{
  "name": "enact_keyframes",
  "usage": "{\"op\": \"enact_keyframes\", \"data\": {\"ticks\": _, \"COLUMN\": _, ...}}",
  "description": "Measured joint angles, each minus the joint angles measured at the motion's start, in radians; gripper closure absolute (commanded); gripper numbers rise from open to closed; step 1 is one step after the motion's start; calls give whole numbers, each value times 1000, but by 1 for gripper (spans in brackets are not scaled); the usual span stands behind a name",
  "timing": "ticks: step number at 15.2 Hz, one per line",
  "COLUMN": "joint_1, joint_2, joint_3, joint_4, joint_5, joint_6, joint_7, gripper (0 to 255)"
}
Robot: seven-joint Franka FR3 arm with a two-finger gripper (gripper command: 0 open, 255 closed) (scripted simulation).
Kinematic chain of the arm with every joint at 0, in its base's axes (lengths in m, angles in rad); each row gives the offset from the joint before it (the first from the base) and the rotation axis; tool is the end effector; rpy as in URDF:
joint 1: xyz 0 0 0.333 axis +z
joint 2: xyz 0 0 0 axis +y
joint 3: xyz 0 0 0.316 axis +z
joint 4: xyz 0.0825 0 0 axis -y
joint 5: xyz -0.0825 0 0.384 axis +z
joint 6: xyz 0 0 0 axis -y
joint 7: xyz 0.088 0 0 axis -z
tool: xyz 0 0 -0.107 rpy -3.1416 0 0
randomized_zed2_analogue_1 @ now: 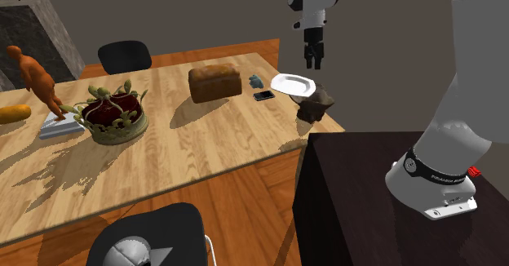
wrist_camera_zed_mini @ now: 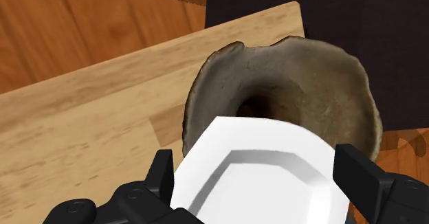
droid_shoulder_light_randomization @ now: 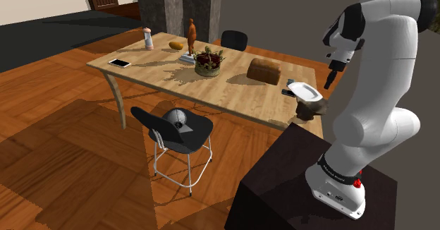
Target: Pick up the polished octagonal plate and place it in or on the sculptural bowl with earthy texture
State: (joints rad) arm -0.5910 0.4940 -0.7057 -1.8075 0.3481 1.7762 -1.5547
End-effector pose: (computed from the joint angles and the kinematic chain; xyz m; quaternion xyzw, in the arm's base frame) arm 0.2154 -0.5555 0.2989 -0.9798 -0.0558 0.0272 0.1903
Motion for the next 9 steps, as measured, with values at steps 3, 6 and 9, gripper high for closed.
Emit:
{"op": "enact_keyframes", "data": {"ticks": 3, "joint_1": -12, "joint_2": -6, "joint_3": -8, "joint_4": 64, "joint_5": -12, "joint_6": -67, "joint_7": 7, "gripper": 0}}
{"op": "enact_keyframes", "data": {"ticks": 6, "joint_1": -15, "joint_2": -5, "joint_3": -8, "joint_4": 79, "joint_5": -14, "joint_6": -81, "joint_7": 8, "gripper": 0}}
{"op": "enact_keyframes", "data": {"ticks": 9, "joint_1": -15, "joint_2": -4, "joint_3": -8, "joint_4": 83, "joint_5": -13, "joint_6": -84, "joint_7": 9, "gripper": 0}}
